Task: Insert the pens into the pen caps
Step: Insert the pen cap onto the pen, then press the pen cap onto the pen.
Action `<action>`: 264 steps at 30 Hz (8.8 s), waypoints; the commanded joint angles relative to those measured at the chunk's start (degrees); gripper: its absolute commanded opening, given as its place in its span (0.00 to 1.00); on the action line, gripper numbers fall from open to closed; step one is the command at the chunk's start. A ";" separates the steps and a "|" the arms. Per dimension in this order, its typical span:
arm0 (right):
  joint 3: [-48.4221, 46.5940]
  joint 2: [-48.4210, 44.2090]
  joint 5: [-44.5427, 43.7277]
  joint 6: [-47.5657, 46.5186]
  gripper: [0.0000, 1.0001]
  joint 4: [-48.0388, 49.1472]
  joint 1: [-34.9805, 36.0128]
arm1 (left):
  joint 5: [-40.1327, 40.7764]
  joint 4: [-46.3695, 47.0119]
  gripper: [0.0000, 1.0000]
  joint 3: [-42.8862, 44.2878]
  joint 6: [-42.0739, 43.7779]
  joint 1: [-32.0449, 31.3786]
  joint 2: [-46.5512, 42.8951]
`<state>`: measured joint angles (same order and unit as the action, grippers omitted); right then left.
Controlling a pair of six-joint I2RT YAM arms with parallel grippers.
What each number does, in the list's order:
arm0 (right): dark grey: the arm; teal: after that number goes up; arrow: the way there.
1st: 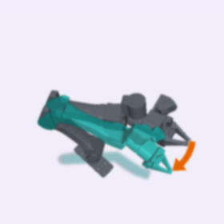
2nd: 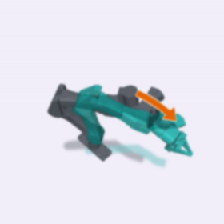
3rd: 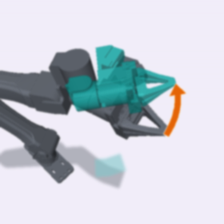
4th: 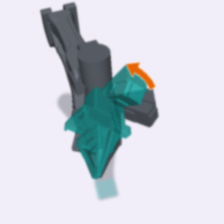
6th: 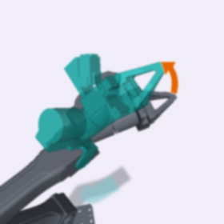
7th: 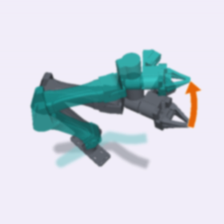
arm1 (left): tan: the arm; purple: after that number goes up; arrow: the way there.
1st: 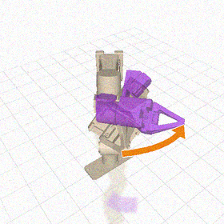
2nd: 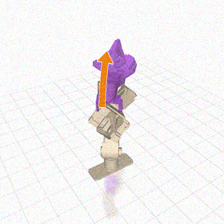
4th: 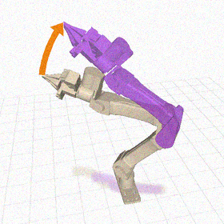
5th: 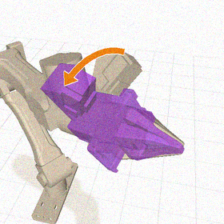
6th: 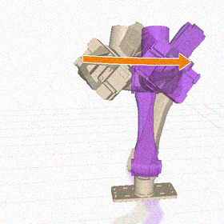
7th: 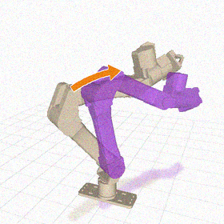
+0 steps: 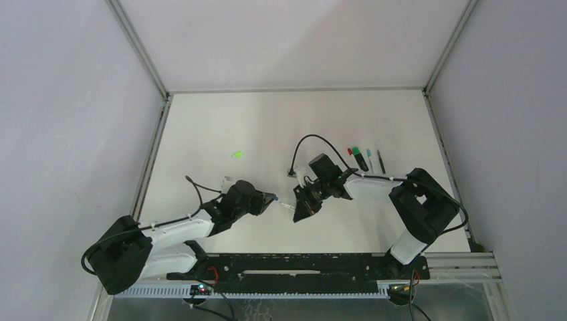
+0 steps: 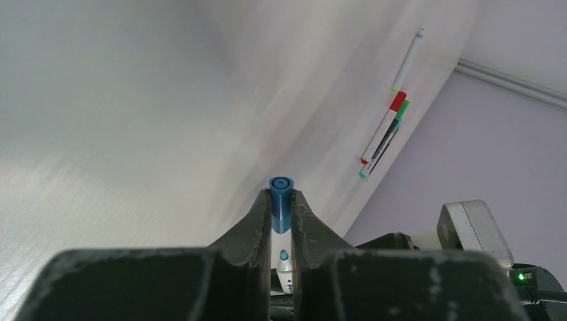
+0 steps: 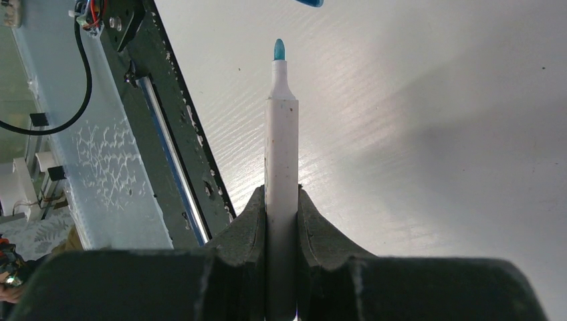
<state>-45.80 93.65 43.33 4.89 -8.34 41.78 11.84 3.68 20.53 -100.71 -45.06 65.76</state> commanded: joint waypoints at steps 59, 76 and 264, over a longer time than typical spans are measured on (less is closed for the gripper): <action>-4.41 2.33 -4.31 1.10 0.00 -2.20 1.12 | -0.48 5.28 0.00 -0.09 -2.11 -1.74 4.09; -4.56 2.41 -4.48 0.49 0.00 -2.47 1.28 | 0.24 6.57 0.00 -1.96 -3.52 -1.62 4.48; -5.70 -40.80 5.74 -2.74 0.00 4.60 -16.91 | 7.02 14.25 0.21 37.50 43.60 -15.19 0.33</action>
<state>-49.45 52.99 48.56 1.54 -6.15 24.82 20.67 17.45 54.46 -57.14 -59.88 65.76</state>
